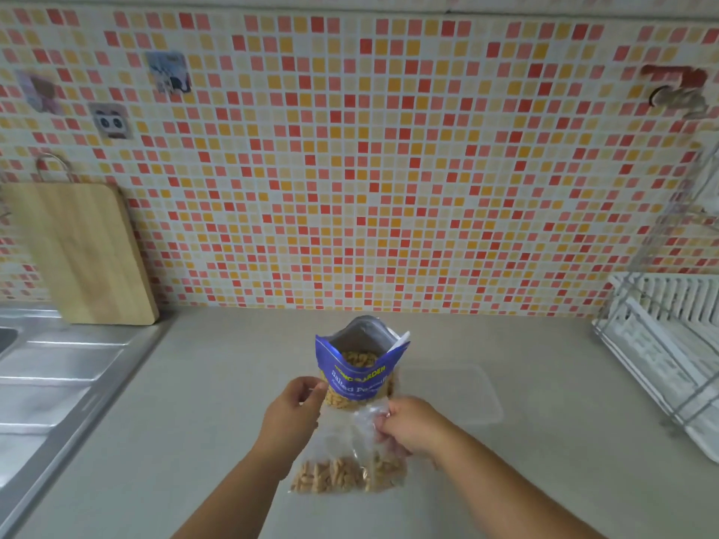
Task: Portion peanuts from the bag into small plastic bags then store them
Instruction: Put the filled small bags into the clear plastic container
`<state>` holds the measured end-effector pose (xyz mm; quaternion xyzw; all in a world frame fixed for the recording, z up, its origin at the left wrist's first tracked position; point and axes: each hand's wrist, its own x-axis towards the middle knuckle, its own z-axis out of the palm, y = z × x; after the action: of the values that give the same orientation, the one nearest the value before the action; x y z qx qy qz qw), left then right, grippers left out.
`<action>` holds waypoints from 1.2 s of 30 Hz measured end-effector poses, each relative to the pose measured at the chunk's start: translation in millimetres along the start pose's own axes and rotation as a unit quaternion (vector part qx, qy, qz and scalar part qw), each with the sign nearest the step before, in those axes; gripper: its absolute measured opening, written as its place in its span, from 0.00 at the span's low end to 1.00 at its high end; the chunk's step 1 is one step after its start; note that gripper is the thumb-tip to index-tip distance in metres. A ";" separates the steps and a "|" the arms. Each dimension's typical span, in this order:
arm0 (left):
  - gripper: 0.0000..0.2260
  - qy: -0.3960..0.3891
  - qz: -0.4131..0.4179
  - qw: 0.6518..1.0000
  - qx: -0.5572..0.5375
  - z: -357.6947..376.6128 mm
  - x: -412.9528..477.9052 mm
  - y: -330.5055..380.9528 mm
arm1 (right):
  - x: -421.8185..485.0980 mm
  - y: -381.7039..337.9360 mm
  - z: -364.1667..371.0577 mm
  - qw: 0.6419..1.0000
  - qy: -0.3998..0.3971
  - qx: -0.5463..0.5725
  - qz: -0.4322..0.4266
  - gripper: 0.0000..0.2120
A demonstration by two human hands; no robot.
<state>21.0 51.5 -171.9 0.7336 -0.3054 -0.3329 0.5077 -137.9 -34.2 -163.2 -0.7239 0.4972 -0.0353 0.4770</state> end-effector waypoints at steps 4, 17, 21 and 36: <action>0.10 -0.025 -0.032 0.975 0.217 5.3 -1.1 -55.4 | 10.1 37.1 28.1 0.983 0.046 -0.161 0.068 0.16; 0.21 -0.001 0.089 0.933 0.349 17.4 -13.5 -95.7 | -7.5 47.7 50.5 0.962 0.116 -0.247 0.001 0.16; 0.21 -0.020 0.143 0.935 0.325 34.0 -17.5 -81.2 | 8.7 45.3 -9.7 0.930 0.174 -0.315 -0.080 0.29; 0.48 -0.148 0.190 0.886 0.397 84.5 -13.1 -71.7 | 36.2 104.3 -57.7 0.897 -0.056 -0.437 -0.039 0.55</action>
<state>-46.3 37.5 -259.7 0.7437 -0.6175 -0.1855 0.1768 -221.6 -104.6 -222.9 -0.8793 0.4062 0.2072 0.1377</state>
